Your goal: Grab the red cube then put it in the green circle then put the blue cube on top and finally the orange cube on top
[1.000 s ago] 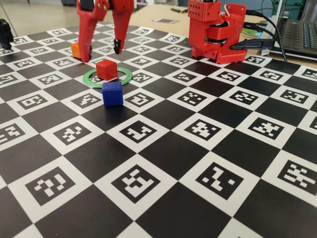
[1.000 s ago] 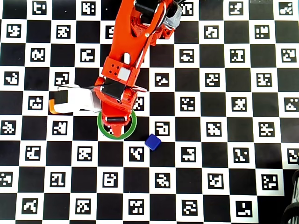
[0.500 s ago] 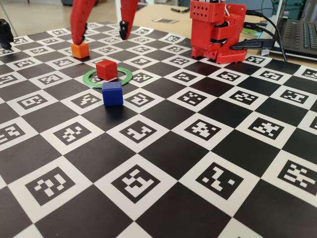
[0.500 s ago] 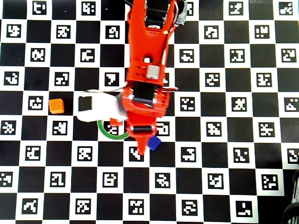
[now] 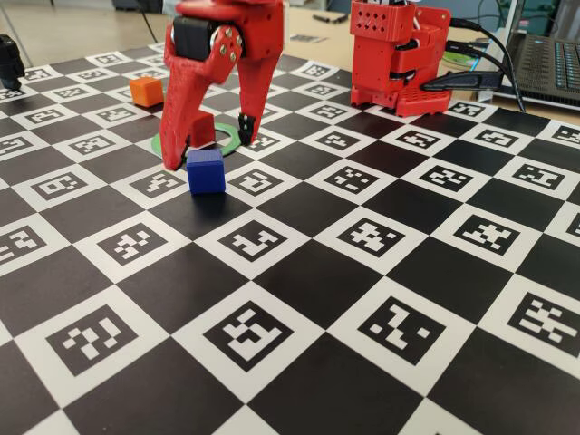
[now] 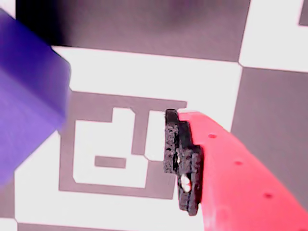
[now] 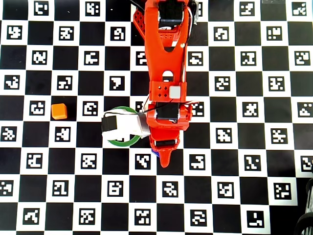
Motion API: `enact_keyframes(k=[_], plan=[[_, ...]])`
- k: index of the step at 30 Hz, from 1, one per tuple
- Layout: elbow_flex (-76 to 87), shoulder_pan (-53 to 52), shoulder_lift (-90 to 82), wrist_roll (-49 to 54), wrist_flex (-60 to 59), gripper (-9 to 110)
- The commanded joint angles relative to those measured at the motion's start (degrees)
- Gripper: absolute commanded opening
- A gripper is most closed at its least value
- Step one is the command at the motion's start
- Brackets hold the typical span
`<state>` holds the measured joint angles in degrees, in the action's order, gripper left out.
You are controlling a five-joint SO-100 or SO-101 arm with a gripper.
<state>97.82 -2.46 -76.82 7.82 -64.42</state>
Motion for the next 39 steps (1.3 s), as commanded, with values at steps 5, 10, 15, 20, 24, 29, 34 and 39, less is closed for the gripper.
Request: enact_keyframes(k=[5,10,15,20,24,29,34,39], plan=[[-1.7,0.2,0.5,-2.2,2.9,48],[-3.5,0.4,2.3,-6.3,2.6,48],[-6.6,0.8,3.6,-16.7,1.1,48],[-9.2,0.8,3.6,-27.4,0.7,46],[-10.5,0.4,3.4,-33.7,0.6,46],[-10.9,1.1,3.4,-38.5,0.7,46],[-10.8,2.3,3.8,-41.2,1.8,46],[-10.5,2.9,4.0,-41.7,2.9,45]])
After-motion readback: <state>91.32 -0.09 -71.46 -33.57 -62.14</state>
